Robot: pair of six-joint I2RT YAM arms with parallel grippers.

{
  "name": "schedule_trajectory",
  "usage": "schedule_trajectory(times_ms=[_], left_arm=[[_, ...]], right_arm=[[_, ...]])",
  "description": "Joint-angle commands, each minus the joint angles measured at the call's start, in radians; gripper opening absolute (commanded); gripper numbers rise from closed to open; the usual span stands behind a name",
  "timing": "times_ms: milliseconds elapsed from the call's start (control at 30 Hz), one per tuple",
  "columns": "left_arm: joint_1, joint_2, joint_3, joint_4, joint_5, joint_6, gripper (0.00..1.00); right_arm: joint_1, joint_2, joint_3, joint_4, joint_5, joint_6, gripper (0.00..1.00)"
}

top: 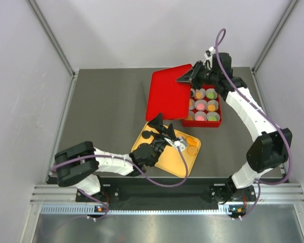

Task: Pack the cookies

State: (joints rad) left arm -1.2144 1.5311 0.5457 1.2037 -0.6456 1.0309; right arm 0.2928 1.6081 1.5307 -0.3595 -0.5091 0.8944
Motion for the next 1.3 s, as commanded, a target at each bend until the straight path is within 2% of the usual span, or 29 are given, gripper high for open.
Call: schedule_trajectory(times_ms=[0,300,533,900,1033,1133,1233,1267], left_arm=[[0.021,0.007,0.079,0.287,0.052,0.07,0.84],[0.026,0.124,0.131,0.396,0.08,0.192,0.76],[0.042,0.175,0.186,0.49,0.081,0.238,0.58],[0.05,0.207,0.25,0.491,0.115,0.245,0.38],[0.058,0.195,0.258,0.493,0.123,0.21,0.22],[0.061,0.179,0.26,0.487,0.129,0.17,0.01],[0.067,0.166,0.261,0.467,0.138,0.152,0.0],[0.067,0.156,0.261,0.456,0.141,0.137,0.0]], right_arm=[[0.006,-0.056,-0.018,0.048,0.004,0.017,0.0],[0.028,-0.059,-0.04,0.053,0.023,0.018,0.0],[0.039,-0.068,-0.063,0.053,0.04,0.009,0.0],[0.045,-0.08,-0.107,0.057,0.044,-0.005,0.0],[0.043,-0.08,-0.112,0.056,0.046,-0.009,0.0],[0.043,-0.079,-0.119,0.062,0.044,-0.009,0.02],[0.045,-0.079,-0.124,0.063,0.047,-0.014,0.05],[0.045,-0.079,-0.124,0.063,0.049,-0.018,0.11]])
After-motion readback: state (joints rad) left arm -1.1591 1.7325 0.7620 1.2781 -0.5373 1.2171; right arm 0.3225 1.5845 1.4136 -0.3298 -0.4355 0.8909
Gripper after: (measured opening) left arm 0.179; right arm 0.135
